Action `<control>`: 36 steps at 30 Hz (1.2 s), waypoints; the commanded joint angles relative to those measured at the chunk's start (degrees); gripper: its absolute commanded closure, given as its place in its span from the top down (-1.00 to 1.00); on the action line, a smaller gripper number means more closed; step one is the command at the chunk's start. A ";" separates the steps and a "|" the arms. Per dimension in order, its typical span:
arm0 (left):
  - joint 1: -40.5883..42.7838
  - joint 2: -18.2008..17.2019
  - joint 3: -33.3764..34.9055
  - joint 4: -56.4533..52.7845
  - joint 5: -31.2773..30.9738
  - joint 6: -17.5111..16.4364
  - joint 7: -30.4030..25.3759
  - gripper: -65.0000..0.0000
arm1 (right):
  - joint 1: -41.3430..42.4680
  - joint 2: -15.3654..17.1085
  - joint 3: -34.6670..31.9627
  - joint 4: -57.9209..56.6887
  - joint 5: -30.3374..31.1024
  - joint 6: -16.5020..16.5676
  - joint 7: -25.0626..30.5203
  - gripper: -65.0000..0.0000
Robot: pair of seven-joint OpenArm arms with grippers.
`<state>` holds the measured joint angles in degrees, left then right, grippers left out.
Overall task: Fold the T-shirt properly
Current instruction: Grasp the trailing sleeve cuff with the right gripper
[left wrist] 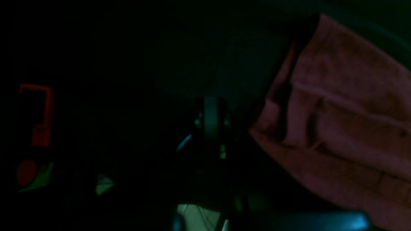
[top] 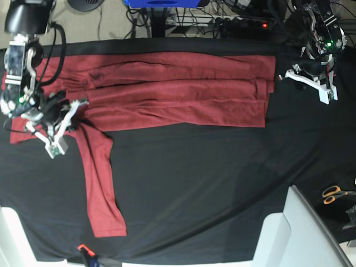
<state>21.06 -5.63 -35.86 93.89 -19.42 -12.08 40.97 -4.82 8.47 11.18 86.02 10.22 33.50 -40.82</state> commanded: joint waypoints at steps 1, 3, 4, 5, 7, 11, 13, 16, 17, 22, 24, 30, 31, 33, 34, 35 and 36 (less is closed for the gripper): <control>-0.09 -1.19 -0.23 0.84 -0.40 -0.19 -1.10 -1.00 | -0.24 0.01 0.20 2.47 0.55 0.13 0.51 -1.00; -0.09 -1.27 -0.50 0.49 -0.14 -0.19 -1.10 -1.00 | -2.52 -0.25 0.20 4.93 0.55 0.13 -0.02 -1.00; -0.09 -1.54 -0.50 0.49 -0.05 -0.19 -1.10 -1.00 | -3.40 -0.34 0.20 5.81 0.55 0.13 -0.28 -1.00; -0.09 -1.80 -0.50 0.49 -0.14 -0.19 -1.10 -1.00 | -4.19 -0.78 0.20 6.51 0.55 0.13 -0.54 -1.00; -0.09 -1.89 -0.67 0.49 -0.23 -0.19 -1.10 -1.00 | -6.30 -1.74 0.20 8.00 0.55 0.13 -0.81 -1.00; -0.09 -1.89 -0.67 0.49 0.04 -0.19 -1.10 -1.00 | -9.91 -3.33 0.20 10.03 0.55 0.13 -0.72 -1.00; -0.09 -1.89 -0.58 0.49 -0.05 -0.19 -1.10 -1.00 | -10.70 -3.85 0.20 9.85 0.55 0.13 -0.63 -1.00; -0.09 -1.89 -0.41 0.49 -0.23 -0.19 -1.10 -1.00 | -12.02 -3.94 0.20 9.85 0.55 0.13 -0.63 -1.00; -0.09 -1.89 -0.32 0.49 -0.23 -0.19 -1.10 -1.00 | -12.54 -3.94 0.12 9.85 0.55 0.13 -0.54 -1.00; -0.09 -1.89 -0.32 0.40 0.04 -0.19 -1.10 -1.00 | -14.04 -3.94 0.12 9.76 0.55 0.13 -0.46 -1.00; -0.09 -1.89 -0.32 0.40 0.04 -0.19 -1.10 -1.00 | -13.95 -3.94 0.12 9.32 0.55 0.13 -0.46 -1.00; -0.09 -1.89 -0.32 0.40 0.04 -0.19 -1.10 -1.00 | -12.63 -3.94 -0.32 10.29 0.55 0.22 -0.81 -0.53; 0.00 -1.89 -0.32 0.40 0.04 -0.19 -1.10 -1.00 | -12.28 -3.85 -0.32 10.99 0.55 0.22 -0.72 -0.39; 0.08 -1.89 -0.58 0.40 0.04 -0.19 -1.10 -1.00 | -11.40 -3.85 0.03 13.01 0.55 0.22 -0.81 -0.17; 0.08 -1.89 -0.67 0.40 0.04 -0.19 -1.10 -1.00 | -10.70 -3.59 0.03 13.89 0.55 0.22 -0.81 -0.12; 0.17 -1.89 -0.67 0.40 0.04 -0.19 -1.10 -1.00 | -9.38 -3.50 0.12 14.60 0.55 0.22 -0.81 -0.10; 0.26 -1.89 -0.67 0.40 0.04 -0.19 -1.10 -1.00 | -7.88 -3.50 0.12 14.69 0.55 0.22 -0.81 -0.10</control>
<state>21.15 -6.87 -36.14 93.51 -19.27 -12.08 40.93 -13.56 4.56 11.09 99.53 10.15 33.85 -43.05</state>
